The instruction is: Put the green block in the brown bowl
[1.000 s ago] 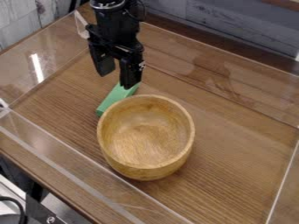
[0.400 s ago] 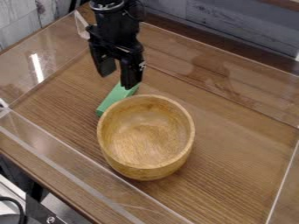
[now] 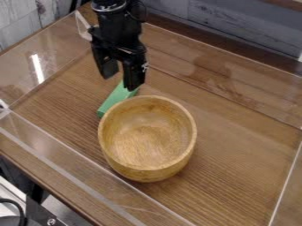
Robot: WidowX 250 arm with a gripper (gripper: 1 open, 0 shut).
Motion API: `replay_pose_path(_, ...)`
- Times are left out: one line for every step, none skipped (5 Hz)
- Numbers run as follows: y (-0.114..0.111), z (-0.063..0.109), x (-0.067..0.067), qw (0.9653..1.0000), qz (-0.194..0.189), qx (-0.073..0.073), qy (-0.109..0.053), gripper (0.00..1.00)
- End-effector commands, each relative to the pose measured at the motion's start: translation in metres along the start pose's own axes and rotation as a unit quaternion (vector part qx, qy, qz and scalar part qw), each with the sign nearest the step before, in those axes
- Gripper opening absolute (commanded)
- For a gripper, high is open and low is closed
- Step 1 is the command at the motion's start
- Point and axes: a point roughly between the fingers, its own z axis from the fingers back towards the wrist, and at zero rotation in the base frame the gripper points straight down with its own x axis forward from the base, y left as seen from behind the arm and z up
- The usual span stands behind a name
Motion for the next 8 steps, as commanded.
replay_pose_path(0.003, 0.011, 0.006, 0.9997, 0.002, 0.007, -0.022, 1.00)
replay_pose_path(0.003, 0.012, 0.007, 0.9997, 0.003, 0.005, -0.023, 1.00)
replay_pose_path(0.003, 0.013, 0.007, 0.9997, 0.004, 0.003, -0.025, 1.00)
replay_pose_path(0.009, 0.005, 0.006, 0.9997, 0.007, 0.004, -0.023, 1.00)
replay_pose_path(0.014, -0.003, 0.005, 0.9997, 0.009, 0.006, -0.020, 1.00)
replay_pose_path(0.017, -0.012, 0.004, 0.9998, 0.011, 0.007, -0.017, 1.00)
replay_pose_path(0.020, -0.020, 0.004, 0.9998, 0.015, 0.007, -0.014, 1.00)
replay_pose_path(0.023, -0.027, 0.004, 0.9997, 0.019, 0.007, -0.011, 1.00)
